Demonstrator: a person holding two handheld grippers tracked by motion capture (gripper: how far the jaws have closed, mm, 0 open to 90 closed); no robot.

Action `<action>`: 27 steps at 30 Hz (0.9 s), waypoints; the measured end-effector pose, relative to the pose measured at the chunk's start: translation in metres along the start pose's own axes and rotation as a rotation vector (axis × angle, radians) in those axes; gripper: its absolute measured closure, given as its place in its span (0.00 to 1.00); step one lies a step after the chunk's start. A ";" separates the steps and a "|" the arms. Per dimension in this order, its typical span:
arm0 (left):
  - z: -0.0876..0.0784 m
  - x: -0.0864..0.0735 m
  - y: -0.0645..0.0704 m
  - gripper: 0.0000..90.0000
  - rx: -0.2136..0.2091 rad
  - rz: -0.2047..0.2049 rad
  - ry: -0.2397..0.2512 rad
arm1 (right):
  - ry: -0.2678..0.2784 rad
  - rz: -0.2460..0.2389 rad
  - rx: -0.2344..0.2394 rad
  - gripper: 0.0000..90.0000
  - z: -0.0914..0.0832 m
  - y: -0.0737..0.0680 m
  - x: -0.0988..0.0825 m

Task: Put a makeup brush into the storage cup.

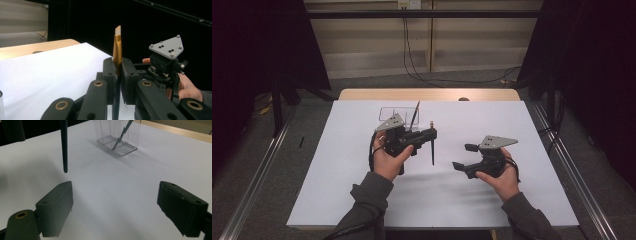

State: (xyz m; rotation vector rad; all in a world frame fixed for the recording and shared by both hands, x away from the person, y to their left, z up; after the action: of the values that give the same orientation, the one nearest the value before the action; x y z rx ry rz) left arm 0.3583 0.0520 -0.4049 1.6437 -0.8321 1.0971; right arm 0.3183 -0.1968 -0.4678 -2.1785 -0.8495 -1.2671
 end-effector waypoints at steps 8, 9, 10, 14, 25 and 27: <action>-0.002 0.002 0.000 0.93 0.006 0.005 0.001 | -0.015 0.013 0.007 0.09 -0.005 0.005 -0.005; -0.002 0.002 0.000 0.93 0.005 0.005 0.002 | -0.018 0.008 0.005 0.09 -0.006 0.005 -0.005; -0.002 0.002 0.000 0.93 0.006 0.002 0.004 | -0.022 0.002 0.001 0.09 -0.006 0.005 -0.005; -0.001 0.002 0.000 0.93 0.006 0.003 0.006 | -0.016 -0.002 -0.006 0.09 -0.010 0.007 -0.005; -0.001 0.003 0.000 0.93 0.005 0.004 0.009 | -0.011 0.000 -0.021 0.09 -0.020 0.011 -0.007; -0.001 0.003 0.000 0.93 0.006 0.004 0.008 | -0.012 0.003 -0.025 0.09 -0.021 0.012 -0.008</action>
State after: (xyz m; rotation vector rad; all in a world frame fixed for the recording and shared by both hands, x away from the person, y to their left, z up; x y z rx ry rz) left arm 0.3586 0.0532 -0.4017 1.6422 -0.8278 1.1089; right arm 0.3113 -0.2214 -0.4656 -2.2078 -0.8388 -1.2712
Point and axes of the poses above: each handheld gripper's, and its own axes: z roughly forward along the jaws, x roughly out of its top, y roughly to its right, the point moved 3 cm from there along z, roughly forward along the jaws, and after that the axes turned 4 degrees about -x, right-handed, at the moved point
